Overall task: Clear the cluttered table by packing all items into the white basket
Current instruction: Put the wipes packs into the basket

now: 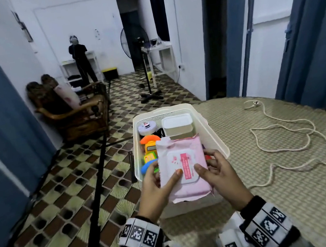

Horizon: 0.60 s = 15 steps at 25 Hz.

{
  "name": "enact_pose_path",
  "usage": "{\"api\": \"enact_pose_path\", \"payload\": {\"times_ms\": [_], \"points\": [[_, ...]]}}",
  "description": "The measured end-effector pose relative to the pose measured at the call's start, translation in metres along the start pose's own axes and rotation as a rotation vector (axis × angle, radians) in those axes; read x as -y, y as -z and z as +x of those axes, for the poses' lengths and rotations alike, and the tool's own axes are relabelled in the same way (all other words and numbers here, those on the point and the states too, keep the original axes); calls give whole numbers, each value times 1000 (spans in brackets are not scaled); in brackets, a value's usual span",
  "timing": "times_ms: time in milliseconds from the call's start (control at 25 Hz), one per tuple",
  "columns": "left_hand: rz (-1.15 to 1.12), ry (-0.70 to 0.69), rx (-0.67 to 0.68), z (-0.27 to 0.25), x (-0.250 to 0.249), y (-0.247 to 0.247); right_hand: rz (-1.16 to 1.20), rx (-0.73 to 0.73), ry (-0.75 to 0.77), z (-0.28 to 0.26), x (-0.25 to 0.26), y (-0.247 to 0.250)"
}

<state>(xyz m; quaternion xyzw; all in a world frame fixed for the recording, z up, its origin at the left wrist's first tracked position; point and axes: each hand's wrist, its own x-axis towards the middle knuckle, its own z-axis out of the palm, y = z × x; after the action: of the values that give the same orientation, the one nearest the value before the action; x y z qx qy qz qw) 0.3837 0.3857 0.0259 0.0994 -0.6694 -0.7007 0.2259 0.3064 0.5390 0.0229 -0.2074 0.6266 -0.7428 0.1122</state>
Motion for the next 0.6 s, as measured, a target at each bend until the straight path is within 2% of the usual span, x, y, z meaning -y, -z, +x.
{"api": "enact_pose_path", "payload": {"times_ms": [280, 440, 600], "points": [[32, -27, -25, 69, -29, 113, 18, 192, -42, 88, 24, -111], [74, -9, -19, 108, -34, 161, -15, 201, -4, 128, 22, -157], [15, 16, -17, 144, -31, 191, -53, 217, 15, 167, 10, -189]]}}
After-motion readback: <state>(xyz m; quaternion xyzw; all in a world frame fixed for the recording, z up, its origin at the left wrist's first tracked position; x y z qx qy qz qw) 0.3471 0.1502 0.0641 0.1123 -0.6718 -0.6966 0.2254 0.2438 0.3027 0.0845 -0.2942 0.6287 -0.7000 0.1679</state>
